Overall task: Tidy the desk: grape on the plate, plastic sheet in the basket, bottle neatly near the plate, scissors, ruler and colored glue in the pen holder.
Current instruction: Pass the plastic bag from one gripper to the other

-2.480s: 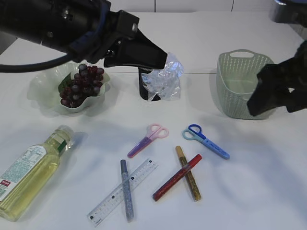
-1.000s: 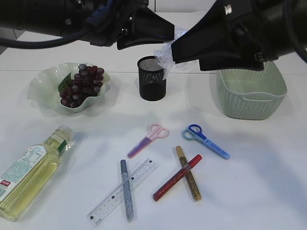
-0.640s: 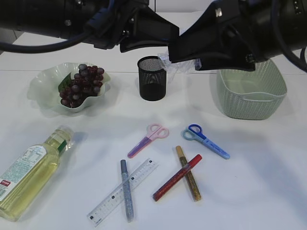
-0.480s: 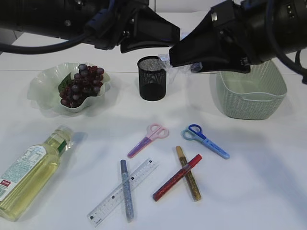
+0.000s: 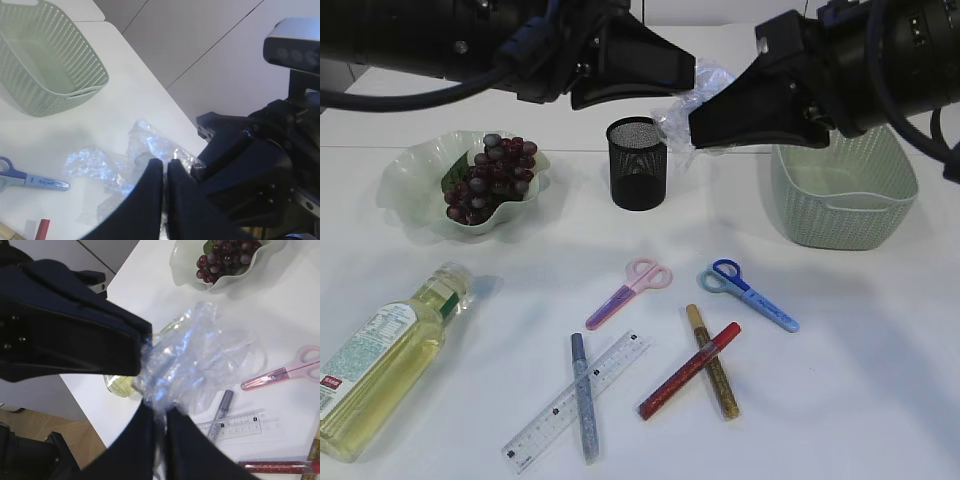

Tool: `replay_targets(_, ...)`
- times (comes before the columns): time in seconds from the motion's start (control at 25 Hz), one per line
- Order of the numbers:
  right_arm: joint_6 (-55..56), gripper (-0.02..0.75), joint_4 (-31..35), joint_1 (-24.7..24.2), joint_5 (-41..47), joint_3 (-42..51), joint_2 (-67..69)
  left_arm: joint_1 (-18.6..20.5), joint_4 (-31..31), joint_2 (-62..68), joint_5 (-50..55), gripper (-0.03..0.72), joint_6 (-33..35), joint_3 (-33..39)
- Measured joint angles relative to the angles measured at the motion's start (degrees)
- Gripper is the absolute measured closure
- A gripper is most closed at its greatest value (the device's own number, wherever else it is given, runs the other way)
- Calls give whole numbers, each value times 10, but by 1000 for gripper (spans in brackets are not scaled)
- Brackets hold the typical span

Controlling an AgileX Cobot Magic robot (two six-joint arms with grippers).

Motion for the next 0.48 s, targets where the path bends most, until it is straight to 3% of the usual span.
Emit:
replay_targets(0.12, -4, 722, 0, 0, 0, 0, 0, 0, 0, 0, 0, 694, 0, 0)
replay_targets(0.32, -4, 722, 0, 0, 0, 0, 0, 0, 7, 0, -1, 687, 0, -1)
replay_targets(0.4, -4, 722, -1, 0, 0, 0, 0, 0, 18, 0, -4, 627, 0, -1)
replay_targets(0.48, -4, 722, -1, 0, 0, 0, 0, 0, 33, 0, -8, 514, 0, -1)
